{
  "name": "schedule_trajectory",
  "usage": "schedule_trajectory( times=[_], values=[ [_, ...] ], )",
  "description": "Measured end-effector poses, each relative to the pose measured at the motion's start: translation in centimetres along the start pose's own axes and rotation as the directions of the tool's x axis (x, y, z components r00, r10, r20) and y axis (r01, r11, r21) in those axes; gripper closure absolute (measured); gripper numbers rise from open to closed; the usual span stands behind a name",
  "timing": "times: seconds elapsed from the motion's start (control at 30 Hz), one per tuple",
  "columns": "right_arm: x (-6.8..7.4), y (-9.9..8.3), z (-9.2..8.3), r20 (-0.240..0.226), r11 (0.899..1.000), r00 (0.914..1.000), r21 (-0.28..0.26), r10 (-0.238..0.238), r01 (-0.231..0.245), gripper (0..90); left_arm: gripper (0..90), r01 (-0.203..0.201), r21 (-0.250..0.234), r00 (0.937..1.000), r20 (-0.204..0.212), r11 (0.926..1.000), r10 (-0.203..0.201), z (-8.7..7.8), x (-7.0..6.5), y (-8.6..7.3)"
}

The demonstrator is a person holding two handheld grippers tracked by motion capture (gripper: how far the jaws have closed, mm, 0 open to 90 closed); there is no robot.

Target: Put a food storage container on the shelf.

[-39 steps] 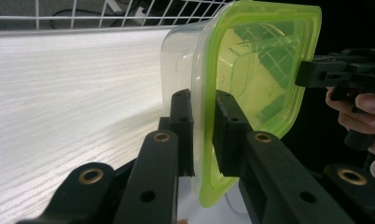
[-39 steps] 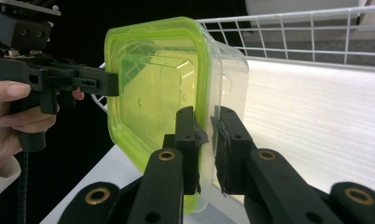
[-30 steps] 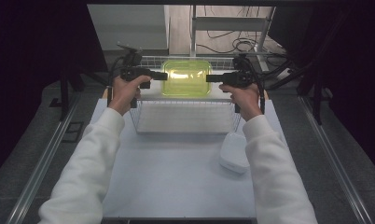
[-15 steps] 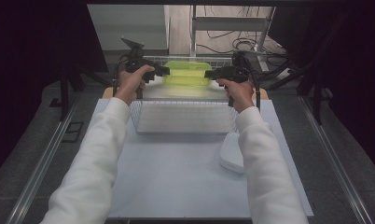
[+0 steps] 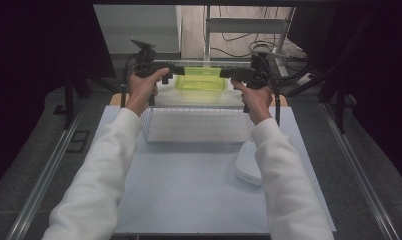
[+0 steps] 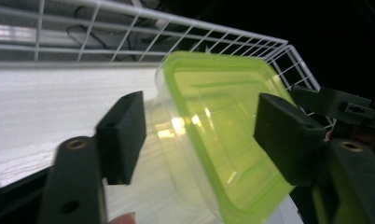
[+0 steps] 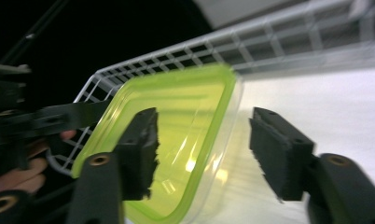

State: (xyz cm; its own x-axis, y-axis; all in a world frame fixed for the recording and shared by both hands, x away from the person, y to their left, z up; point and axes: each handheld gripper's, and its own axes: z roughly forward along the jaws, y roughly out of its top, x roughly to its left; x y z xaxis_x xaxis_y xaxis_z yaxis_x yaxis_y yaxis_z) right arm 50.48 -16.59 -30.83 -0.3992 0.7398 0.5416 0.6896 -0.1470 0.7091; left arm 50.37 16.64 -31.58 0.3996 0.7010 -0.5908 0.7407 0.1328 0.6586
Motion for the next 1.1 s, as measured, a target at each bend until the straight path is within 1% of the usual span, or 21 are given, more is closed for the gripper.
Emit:
schedule_trajectory(
  times=[0.07, 0.1, 0.13, 0.17, 0.2, 0.23, 0.27, 0.33, 0.4, 0.47, 0.53, 0.57, 0.6, 0.63, 0.67, 0.73, 0.77, 0.83, 0.97, 1.03, 1.1],
  values=[
    [0.2, 0.1, -0.8, 0.015, 0.999, 0.9994, -0.024, -0.032, 0.033, 35.8, 27.2, -0.04, -0.001, 0.9987, -0.032, 0.9992, 0.04, -0.6, -0.3, -0.2],
    [0.3, 0.1, -1.2, 0.02, 0.999, 0.9988, -0.029, -0.045, 0.046, 34.7, 26.3, -0.04, -0.001, 0.9987, -0.032, 0.9992, 0.04, -0.6, -0.3, -0.2],
    [0.3, 0.2, -1.6, 0.018, 0.998, 0.998, -0.028, -0.061, 0.062, 34.0, 25.7, -0.098, 0.01, 0.9936, -0.055, 0.9951, 0.098, -1.2, -0.8, -0.6],
    [0.3, 0.2, -1.6, 0.018, 0.998, 0.998, -0.028, -0.061, 0.062, 34.0, 25.4, -0.098, 0.01, 0.9936, -0.055, 0.9951, 0.098, -1.2, -0.8, -0.6],
    [0.4, 0.0, -2.5, 0.01, 0.995, 0.9953, -0.03, -0.096, 0.097, 34.0, 24.8, -0.155, 0.03, 0.9853, -0.067, 0.9874, 0.157, -1.9, -1.3, -1.0],
    [0.3, -0.1, -3.0, 0.004, 0.993, 0.9935, -0.027, -0.114, 0.114, 33.8, 24.8, -0.155, 0.03, 0.9853, -0.067, 0.9874, 0.157, -1.9, -1.3, -1.0],
    [0.2, -0.3, -3.4, -0.004, 0.99, 0.9906, -0.024, -0.136, 0.136, 33.4, 24.8, -0.186, 0.032, 0.9808, -0.054, 0.9821, 0.187, -2.7, -1.8, -1.5],
    [0.1, -0.7, -4.1, -0.011, 0.984, 0.9835, -0.004, -0.18, 0.18, 32.6, 24.6, -0.206, 0.03, 0.9776, -0.036, 0.978, 0.207, -3.5, -2.0, -2.0],
    [0.3, -1.3, -5.1, -0.003, 0.972, 0.9725, 0.023, -0.233, 0.233, 30.0, 24.0, -0.241, 0.031, 0.9699, -0.027, 0.97, 0.242, -4.5, -2.5, -2.6],
    [0.6, -1.8, -5.9, 0.004, 0.96, 0.9609, 0.043, -0.277, 0.276, 27.4, 23.9, -0.272, 0.031, 0.9612, -0.038, 0.9617, 0.273, -5.4, -3.0, -3.2],
    [1.1, -2.5, -6.9, 0.007, 0.944, 0.9451, 0.042, -0.327, 0.326, 27.0, 24.1, -0.299, 0.026, 0.9535, -0.032, 0.954, 0.3, -6.4, -3.6, -4.0],
    [1.2, -2.8, -7.4, 0.005, 0.939, 0.9393, 0.042, -0.343, 0.342, 26.9, 24.3, -0.314, 0.025, 0.9488, -0.031, 0.9492, 0.314, -6.9, -4.0, -4.5],
    [1.4, -3.2, -7.8, 0.0, 0.935, 0.9354, 0.042, -0.354, 0.353, 26.9, 24.3, -0.336, 0.025, 0.9412, -0.032, 0.9416, 0.336, -7.5, -4.4, -5.3],
    [1.5, -3.8, -8.4, -0.007, 0.929, 0.9306, 0.046, -0.366, 0.366, 26.9, 24.4, -0.345, 0.024, 0.9379, -0.034, 0.9384, 0.345, -7.8, -4.7, -5.7],
    [1.6, -4.1, -8.7, -0.01, 0.926, 0.927, 0.045, -0.375, 0.375, 26.9, 24.4, -0.364, 0.026, 0.9306, -0.033, 0.9311, 0.365, -8.2, -5.0, -6.6],
    [1.8, -5.4, -9.7, -0.017, 0.914, 0.9161, 0.06, -0.401, 0.401, 26.9, 24.4, -0.377, 0.024, 0.9254, -0.03, 0.9258, 0.378, -8.7, -5.4, -7.9],
    [1.8, -5.8, -10.0, -0.016, 0.911, 0.9129, 0.062, -0.408, 0.408, 26.9, 24.4, -0.389, 0.028, 0.9202, -0.035, 0.9208, 0.39, -9.0, -5.5, -8.9],
    [1.6, -7.0, -10.8, -0.024, 0.909, 0.9112, 0.068, -0.411, 0.412, 26.9, 24.5, -0.4, 0.026, 0.9157, -0.033, 0.9162, 0.401, -9.3, -5.7, -10.2],
    [0.4, -9.5, -12.2, -0.028, 0.91, 0.9131, 0.077, -0.407, 0.408, 27.2, 24.9, -0.423, 0.033, 0.9048, -0.037, 0.9054, 0.424, -9.8, -5.6, -13.6],
    [-0.3, -11.0, -12.7, -0.032, 0.912, 0.9159, 0.084, -0.4, 0.401, 28.0, 25.1, -0.423, 0.039, 0.905, -0.03, 0.9053, 0.424, -9.8, -5.3, -15.1],
    [-1.2, -12.8, -13.1, -0.043, 0.914, 0.9185, 0.094, -0.393, 0.395, 28.4, 25.1, -0.413, 0.052, 0.9092, -0.032, 0.9091, 0.415, -9.6, -4.7, -17.1]
  ],
)
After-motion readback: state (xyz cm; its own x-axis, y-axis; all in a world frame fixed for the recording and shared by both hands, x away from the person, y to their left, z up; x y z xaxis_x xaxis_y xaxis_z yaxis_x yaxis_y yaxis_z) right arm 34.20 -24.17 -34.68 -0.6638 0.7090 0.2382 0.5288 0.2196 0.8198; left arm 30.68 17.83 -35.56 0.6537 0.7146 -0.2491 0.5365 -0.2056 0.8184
